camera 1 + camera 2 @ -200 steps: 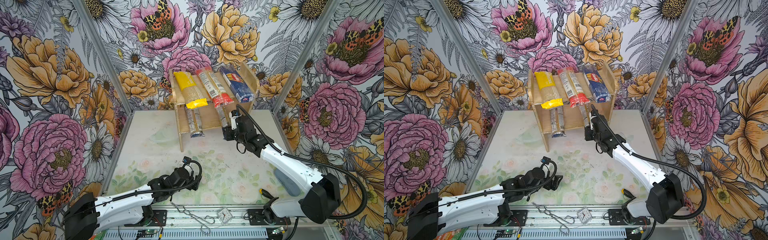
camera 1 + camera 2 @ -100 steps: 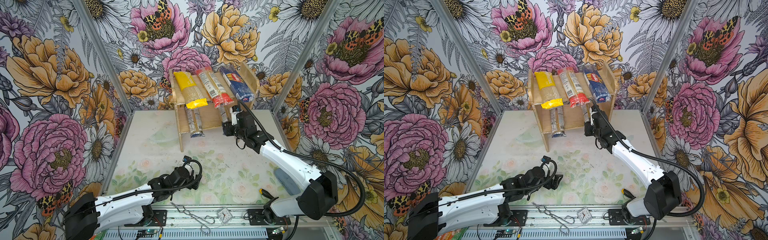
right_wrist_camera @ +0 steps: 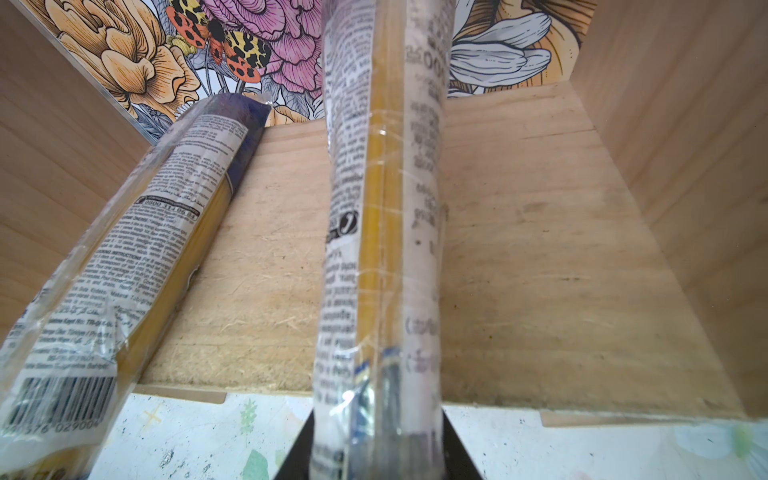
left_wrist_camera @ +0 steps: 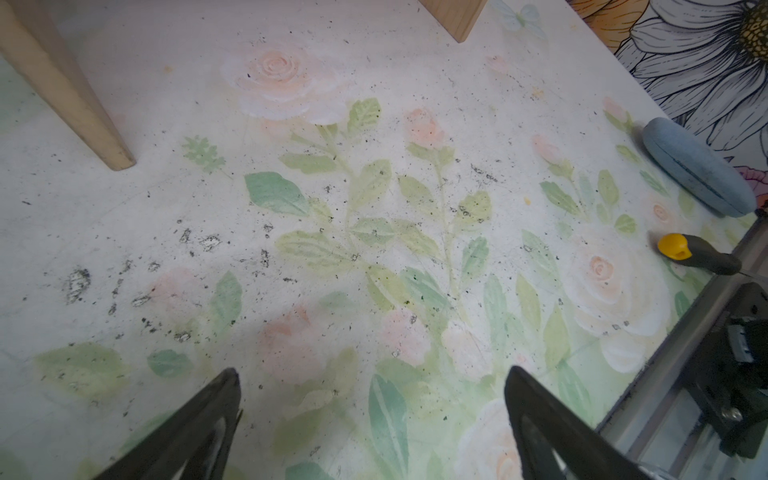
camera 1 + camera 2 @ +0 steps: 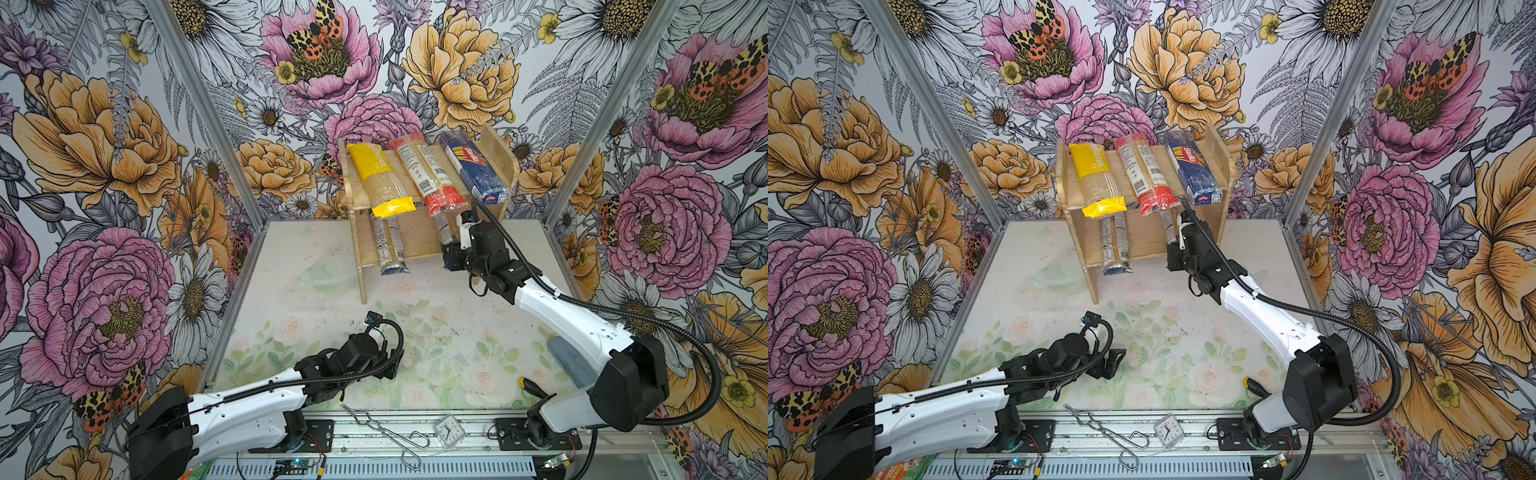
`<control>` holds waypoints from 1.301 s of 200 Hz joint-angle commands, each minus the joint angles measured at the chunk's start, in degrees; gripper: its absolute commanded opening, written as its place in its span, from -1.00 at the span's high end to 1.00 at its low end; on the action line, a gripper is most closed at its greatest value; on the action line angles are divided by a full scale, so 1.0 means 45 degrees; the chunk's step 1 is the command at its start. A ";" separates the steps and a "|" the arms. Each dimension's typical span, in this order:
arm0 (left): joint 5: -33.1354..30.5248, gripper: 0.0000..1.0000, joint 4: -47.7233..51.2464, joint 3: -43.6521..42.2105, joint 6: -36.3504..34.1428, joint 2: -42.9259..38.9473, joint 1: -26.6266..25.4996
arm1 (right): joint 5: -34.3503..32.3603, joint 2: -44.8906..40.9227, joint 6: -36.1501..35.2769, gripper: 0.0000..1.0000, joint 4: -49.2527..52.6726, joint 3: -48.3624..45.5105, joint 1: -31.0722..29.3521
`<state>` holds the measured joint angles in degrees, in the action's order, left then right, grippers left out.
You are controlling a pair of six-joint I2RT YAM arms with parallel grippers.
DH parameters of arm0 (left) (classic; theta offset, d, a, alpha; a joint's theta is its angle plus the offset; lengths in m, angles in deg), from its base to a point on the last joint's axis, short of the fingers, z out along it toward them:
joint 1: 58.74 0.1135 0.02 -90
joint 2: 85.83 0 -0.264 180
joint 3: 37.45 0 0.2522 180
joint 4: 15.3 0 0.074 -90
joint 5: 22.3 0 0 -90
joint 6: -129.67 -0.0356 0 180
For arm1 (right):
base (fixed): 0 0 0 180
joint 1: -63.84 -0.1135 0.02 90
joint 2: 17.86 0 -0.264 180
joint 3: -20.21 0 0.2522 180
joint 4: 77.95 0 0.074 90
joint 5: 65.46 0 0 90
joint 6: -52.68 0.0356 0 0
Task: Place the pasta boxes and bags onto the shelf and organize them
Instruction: 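Push the held Ankara pack into the lower shelf beside the first pack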
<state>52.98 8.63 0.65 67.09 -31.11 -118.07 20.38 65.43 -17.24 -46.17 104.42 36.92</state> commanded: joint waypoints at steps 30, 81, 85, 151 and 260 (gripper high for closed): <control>0.0047 -0.97 0.0089 0.0004 -0.0126 -0.0363 0.0138 | -0.0094 -0.0297 0.0068 1.00 -0.2369 0.0335 0.0103; 0.0024 -0.98 0.0078 0.0046 -0.0097 -0.0311 0.0138 | -0.0158 -0.0460 0.0049 0.94 -0.2351 0.0068 0.0120; 0.0026 -0.98 0.0047 0.0041 -0.0097 -0.0300 0.0138 | -0.0164 -0.0476 0.0039 0.93 -0.2345 0.0066 0.0117; 0.0039 -0.98 -0.0014 0.0104 -0.0040 -0.0170 0.0138 | -0.0109 -0.0470 0.0048 0.86 -0.2350 -0.0033 0.0200; 0.0062 -0.98 0.0024 0.0184 -0.0019 -0.0109 0.0148 | -0.0071 -0.0559 0.0066 0.78 -0.2345 -0.0154 0.0295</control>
<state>52.98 8.72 0.65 67.11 -31.83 -118.07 20.64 65.43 -17.24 -47.33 103.03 37.69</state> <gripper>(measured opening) 0.987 0.326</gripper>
